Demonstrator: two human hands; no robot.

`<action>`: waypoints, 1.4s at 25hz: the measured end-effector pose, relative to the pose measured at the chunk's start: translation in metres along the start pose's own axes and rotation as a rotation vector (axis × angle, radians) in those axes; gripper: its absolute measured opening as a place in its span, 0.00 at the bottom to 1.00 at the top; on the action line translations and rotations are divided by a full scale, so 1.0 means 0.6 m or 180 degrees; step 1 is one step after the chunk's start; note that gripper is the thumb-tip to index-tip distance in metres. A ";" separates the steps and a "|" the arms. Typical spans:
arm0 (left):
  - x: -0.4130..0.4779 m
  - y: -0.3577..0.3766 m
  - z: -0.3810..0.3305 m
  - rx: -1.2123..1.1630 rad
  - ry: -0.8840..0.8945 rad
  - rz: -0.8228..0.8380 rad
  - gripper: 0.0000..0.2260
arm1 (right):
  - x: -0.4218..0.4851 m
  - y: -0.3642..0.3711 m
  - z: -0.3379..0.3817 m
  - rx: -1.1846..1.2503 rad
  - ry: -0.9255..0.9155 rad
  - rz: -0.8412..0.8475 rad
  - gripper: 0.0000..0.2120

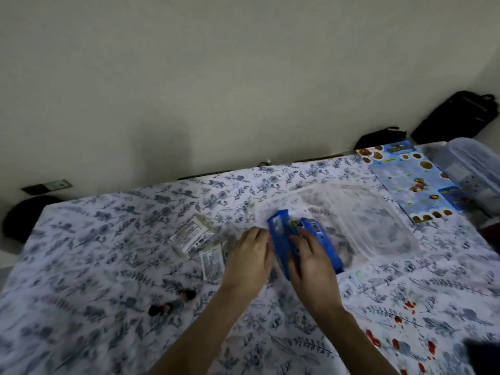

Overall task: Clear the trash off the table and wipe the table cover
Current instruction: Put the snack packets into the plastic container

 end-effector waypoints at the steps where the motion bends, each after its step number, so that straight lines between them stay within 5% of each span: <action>1: -0.013 -0.010 0.032 -0.0019 -0.0108 -0.0012 0.11 | -0.003 0.012 0.038 0.0015 -0.0238 0.0009 0.17; 6: -0.039 -0.004 0.240 0.0437 -0.0830 0.0400 0.20 | -0.009 0.170 0.153 -0.0033 -0.0658 0.0936 0.30; 10: -0.014 0.029 0.342 0.0594 -0.0755 0.0695 0.29 | 0.006 0.279 0.159 -0.0379 -0.0544 0.1664 0.39; 15: -0.008 0.036 0.371 0.0926 -0.0450 0.0393 0.29 | -0.004 0.320 0.138 -0.0440 -0.0088 0.1571 0.35; 19: -0.023 0.023 0.382 -0.0690 -0.0604 0.0269 0.24 | -0.027 0.259 0.145 0.0164 0.0086 0.1252 0.29; 22: -0.034 0.008 0.329 -0.2054 -0.0794 0.0595 0.21 | -0.051 0.163 0.160 0.0593 0.0154 0.0849 0.28; 28: 0.000 -0.043 0.133 -0.2151 -0.0064 0.0239 0.22 | -0.068 0.011 0.067 0.0449 0.0393 0.0175 0.27; 35: 0.050 0.021 -0.066 -0.1872 0.0711 0.0576 0.21 | -0.046 -0.051 -0.102 -0.0152 0.0978 0.0028 0.28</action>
Point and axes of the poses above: each hand's wrist, its own x-axis towards the middle knuckle, its own y-axis out of the palm, z = x × y, the point moved 10 cm from there along x, towards the middle knuckle, and after that the axes turned 4 degrees about z, right-handed, at the moved point
